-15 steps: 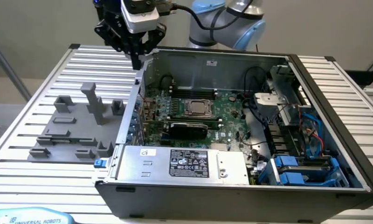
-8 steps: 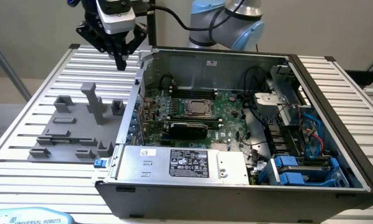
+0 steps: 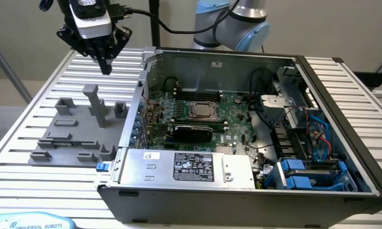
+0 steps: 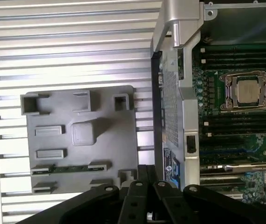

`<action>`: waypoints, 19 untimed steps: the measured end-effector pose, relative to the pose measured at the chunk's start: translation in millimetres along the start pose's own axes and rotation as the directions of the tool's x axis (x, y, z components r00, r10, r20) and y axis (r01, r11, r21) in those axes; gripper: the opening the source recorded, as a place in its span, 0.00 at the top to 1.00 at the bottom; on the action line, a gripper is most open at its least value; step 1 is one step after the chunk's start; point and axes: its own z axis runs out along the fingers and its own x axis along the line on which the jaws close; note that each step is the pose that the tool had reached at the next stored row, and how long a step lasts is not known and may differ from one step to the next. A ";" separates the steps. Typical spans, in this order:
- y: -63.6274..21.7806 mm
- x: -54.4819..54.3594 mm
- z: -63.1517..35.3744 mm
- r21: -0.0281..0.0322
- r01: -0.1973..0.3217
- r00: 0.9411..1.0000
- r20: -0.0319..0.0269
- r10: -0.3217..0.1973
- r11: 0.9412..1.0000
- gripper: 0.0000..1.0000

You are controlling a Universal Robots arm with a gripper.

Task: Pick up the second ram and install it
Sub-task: 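Reach for the second ram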

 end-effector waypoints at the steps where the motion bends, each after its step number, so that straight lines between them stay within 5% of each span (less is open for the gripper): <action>1: -0.9 4.4 0.8 0.000 0.000 1.000 0.000 0.000 1.000 0.89; 19: -18.7 84.8 17.0 0.000 0.000 1.000 -0.001 0.000 1.000 0.89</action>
